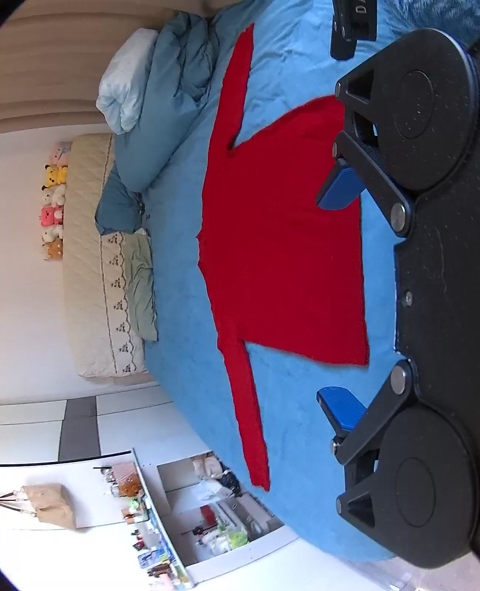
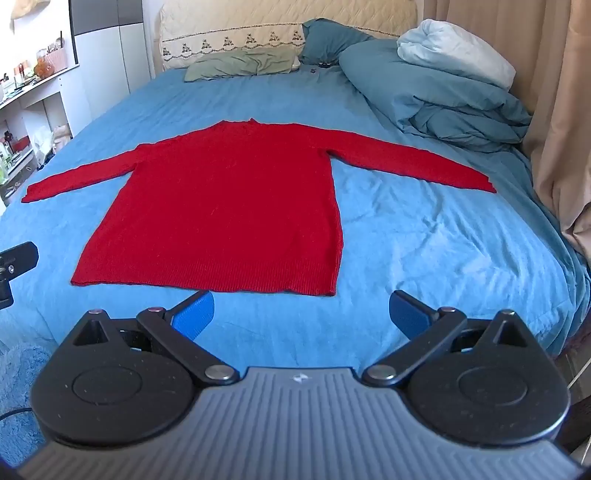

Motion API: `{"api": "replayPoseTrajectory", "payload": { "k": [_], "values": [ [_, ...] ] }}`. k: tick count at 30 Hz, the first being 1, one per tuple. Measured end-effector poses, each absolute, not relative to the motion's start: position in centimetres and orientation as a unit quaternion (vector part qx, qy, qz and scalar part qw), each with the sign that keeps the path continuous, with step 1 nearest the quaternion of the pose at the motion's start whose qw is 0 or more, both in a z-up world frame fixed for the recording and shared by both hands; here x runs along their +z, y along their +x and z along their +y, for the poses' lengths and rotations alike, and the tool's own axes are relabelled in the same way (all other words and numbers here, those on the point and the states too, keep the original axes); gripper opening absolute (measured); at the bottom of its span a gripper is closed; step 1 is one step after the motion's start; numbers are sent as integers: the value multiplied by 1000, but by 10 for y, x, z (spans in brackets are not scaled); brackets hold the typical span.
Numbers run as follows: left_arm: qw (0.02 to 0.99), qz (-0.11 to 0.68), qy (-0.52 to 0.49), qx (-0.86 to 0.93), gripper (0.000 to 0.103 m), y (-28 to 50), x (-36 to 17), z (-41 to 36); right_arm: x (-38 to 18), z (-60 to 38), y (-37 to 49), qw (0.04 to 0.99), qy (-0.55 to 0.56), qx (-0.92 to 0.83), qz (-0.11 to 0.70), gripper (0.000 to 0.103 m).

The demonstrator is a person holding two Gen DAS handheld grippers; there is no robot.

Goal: Fold small clothes

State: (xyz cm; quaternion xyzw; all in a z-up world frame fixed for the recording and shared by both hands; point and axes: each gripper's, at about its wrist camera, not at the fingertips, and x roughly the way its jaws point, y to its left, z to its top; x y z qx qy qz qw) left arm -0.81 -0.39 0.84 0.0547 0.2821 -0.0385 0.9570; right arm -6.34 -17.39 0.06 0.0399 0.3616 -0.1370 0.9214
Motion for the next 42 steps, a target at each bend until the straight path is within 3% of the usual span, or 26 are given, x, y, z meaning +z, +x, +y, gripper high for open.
{"api": "replayPoseTrajectory", "payload": {
  "k": [42],
  "values": [
    [959,276,58,-33,103,-13,14,0,11,-162,-67,926,38,-134,350,103]
  ]
}}
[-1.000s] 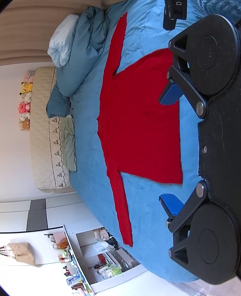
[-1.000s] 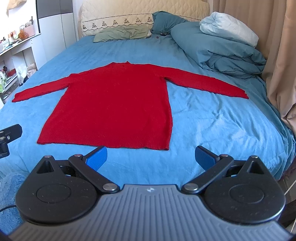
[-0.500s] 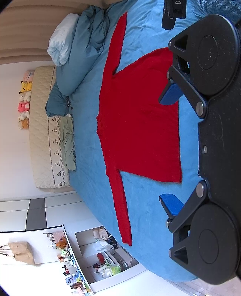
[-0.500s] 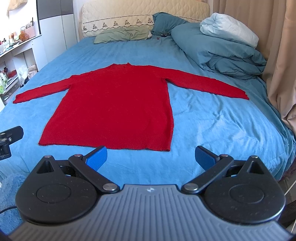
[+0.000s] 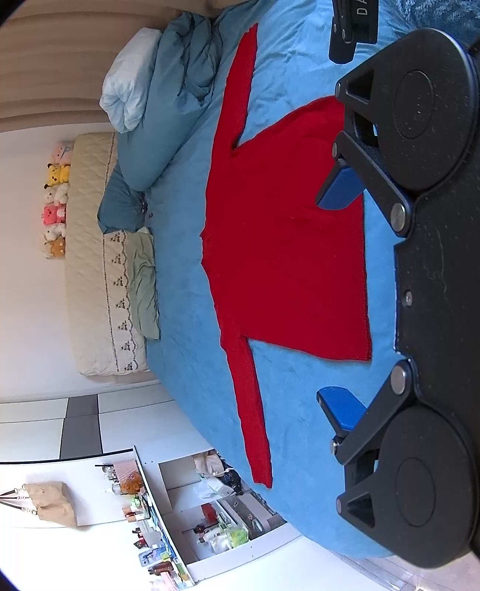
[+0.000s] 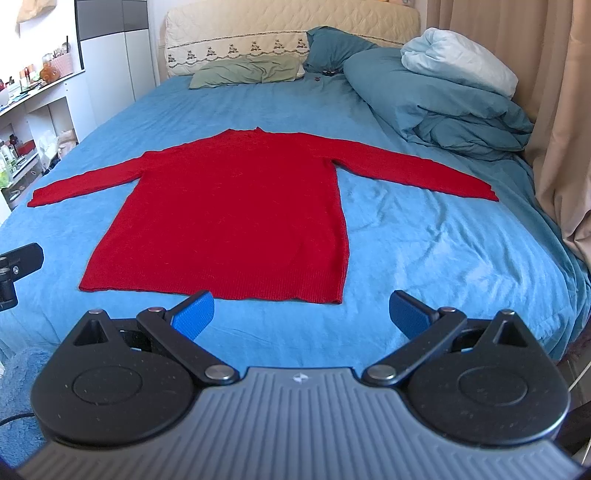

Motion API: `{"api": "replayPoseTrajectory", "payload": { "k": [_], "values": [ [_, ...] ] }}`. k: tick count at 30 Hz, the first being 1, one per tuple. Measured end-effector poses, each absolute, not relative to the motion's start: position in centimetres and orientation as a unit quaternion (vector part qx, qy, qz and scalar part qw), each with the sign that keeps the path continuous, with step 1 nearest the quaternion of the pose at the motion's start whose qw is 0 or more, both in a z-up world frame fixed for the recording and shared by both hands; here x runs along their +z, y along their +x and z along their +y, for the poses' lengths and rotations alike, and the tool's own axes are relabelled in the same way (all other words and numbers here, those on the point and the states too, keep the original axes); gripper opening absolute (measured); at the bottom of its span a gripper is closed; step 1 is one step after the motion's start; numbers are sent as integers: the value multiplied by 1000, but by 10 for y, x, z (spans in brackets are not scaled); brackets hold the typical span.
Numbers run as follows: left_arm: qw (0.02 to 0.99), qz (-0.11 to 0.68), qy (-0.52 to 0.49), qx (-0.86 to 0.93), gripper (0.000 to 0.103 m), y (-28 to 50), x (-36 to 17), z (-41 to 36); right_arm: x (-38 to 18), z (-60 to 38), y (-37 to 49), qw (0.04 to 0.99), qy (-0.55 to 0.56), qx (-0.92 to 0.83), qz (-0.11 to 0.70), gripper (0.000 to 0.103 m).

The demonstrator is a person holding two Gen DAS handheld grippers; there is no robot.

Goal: Fold small clothes

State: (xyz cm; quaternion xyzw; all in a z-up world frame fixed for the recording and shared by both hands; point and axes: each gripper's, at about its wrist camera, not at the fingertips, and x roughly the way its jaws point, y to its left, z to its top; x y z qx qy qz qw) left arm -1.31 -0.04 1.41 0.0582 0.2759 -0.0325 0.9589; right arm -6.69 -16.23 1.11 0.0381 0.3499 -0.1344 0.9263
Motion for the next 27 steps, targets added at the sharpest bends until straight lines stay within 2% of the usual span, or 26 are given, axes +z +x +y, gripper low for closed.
{"api": "replayPoseTrajectory", "payload": {
  "k": [27],
  "values": [
    [962,265,58,-23,103,-15,22,1,12,-161,-66,927,37,-133,349,103]
  ]
}}
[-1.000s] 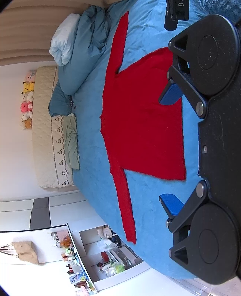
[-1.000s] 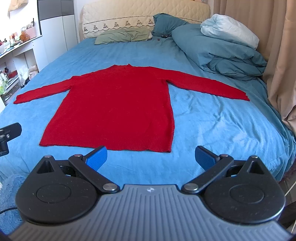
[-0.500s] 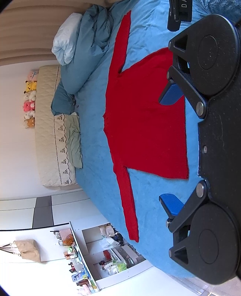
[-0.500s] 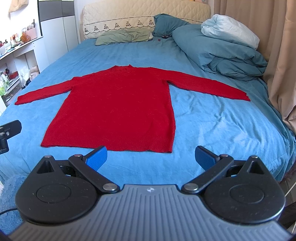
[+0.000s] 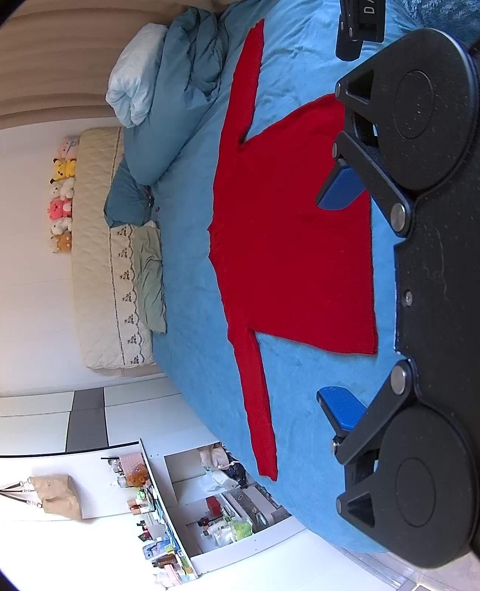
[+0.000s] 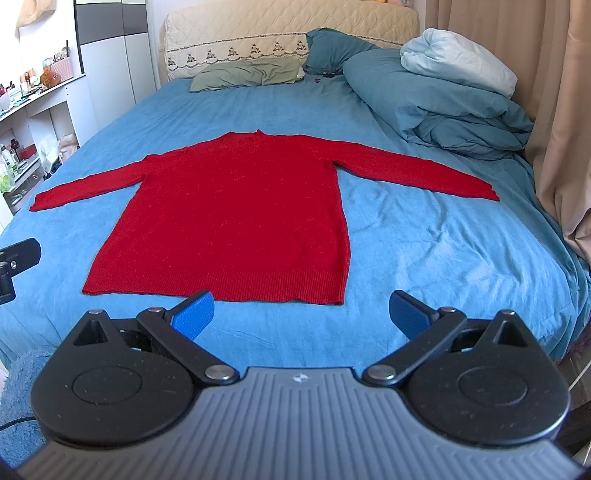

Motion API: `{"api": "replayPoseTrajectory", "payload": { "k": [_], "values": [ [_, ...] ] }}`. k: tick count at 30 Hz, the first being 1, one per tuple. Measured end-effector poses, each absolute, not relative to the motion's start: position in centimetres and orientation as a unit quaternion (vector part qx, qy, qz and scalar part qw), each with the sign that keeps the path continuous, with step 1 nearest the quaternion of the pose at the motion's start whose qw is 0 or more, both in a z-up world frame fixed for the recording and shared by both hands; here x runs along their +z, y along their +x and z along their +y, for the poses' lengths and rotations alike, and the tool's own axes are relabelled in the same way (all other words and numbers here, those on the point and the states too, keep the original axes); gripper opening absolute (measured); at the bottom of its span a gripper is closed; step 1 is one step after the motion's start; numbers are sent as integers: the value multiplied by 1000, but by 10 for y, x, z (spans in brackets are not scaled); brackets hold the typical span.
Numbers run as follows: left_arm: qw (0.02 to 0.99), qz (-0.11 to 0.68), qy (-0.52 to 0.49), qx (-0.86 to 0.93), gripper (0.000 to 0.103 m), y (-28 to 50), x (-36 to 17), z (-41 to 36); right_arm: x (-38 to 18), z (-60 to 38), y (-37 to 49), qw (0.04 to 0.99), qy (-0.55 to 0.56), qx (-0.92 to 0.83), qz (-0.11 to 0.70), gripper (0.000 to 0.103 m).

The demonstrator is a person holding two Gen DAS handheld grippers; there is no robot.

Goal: Fold small clothes

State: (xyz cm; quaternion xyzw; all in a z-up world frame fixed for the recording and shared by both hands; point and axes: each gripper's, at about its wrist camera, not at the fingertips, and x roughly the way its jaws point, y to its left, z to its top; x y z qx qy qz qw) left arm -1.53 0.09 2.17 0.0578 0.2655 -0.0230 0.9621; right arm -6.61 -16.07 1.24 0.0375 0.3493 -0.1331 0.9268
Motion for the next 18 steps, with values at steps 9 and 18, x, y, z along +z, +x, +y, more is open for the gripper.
{"api": "replayPoseTrajectory", "payload": {
  "k": [9,18],
  "values": [
    [962,265,57,-17,103,-16,21,0,13,-161,-66,927,38,-132,349,103],
    [965,254,67,-20,103,7,36,-13,25,-180,-54,932,55,-133,332,103]
  ]
}}
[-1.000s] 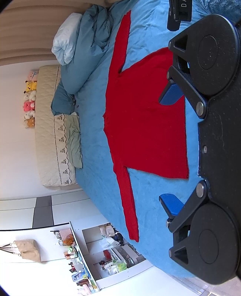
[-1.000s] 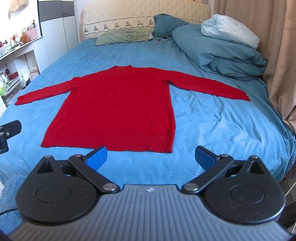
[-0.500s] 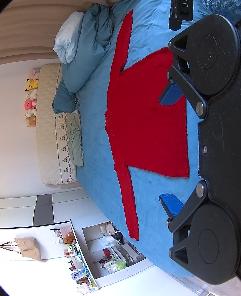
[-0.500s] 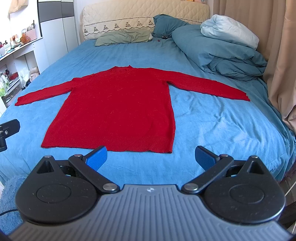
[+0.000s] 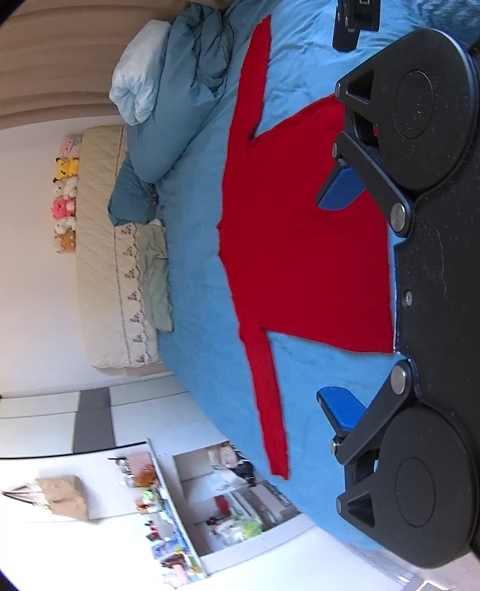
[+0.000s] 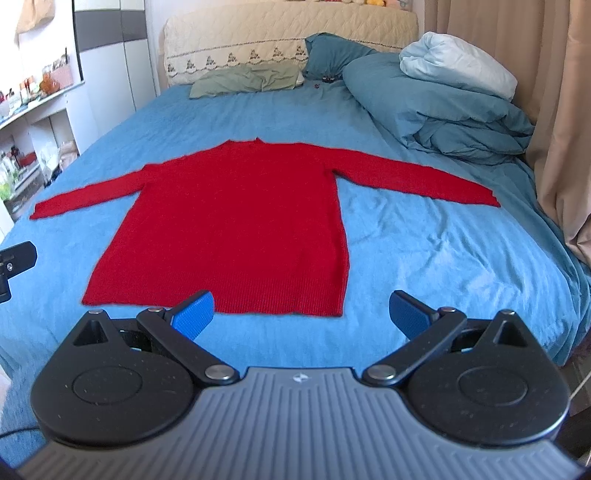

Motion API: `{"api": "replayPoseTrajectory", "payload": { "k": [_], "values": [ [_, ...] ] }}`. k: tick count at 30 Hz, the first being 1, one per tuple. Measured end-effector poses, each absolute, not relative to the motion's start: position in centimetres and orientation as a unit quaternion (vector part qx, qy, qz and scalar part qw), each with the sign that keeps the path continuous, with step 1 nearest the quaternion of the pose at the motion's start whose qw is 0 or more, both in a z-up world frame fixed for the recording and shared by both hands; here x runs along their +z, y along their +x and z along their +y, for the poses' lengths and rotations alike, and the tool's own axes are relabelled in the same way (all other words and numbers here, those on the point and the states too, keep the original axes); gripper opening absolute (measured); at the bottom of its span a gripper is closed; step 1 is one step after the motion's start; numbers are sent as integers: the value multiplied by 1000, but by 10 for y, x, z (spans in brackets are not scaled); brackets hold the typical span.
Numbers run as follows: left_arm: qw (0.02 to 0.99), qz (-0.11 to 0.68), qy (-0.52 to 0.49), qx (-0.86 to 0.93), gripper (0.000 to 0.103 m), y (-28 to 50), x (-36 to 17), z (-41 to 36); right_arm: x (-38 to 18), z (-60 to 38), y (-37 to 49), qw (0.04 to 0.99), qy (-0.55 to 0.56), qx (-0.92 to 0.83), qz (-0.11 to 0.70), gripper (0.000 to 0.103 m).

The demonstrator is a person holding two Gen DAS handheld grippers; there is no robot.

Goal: Fold small clothes
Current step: 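Grasp the sweater sleeve cuff with the right gripper and lift it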

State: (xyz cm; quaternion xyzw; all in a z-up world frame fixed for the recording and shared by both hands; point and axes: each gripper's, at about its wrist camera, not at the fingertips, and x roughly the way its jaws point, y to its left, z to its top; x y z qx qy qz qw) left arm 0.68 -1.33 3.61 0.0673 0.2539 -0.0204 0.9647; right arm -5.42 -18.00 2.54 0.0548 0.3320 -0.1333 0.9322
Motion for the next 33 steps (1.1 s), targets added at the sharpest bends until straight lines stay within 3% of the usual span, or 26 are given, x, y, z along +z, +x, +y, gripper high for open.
{"api": "replayPoseTrajectory", "payload": {
  "k": [8,12,22,30,33],
  "values": [
    [966,229,72,-93,103,106,71,-66,47,-254,6,937,74,-179,291,103],
    [959,232,84,-138,103,186,64,-116,30,-316,56,932,108,-216,270,103],
    [928,294,88,-213,103,395,-31,-251,-90,-481,176,886,208,-342,233,103],
    [892,390,106,-204,103,483,-113,-311,-163,-564,214,832,265,-432,226,103],
    [875,427,104,-204,103,503,-135,-327,-175,-579,219,824,258,-451,225,97]
  ]
}}
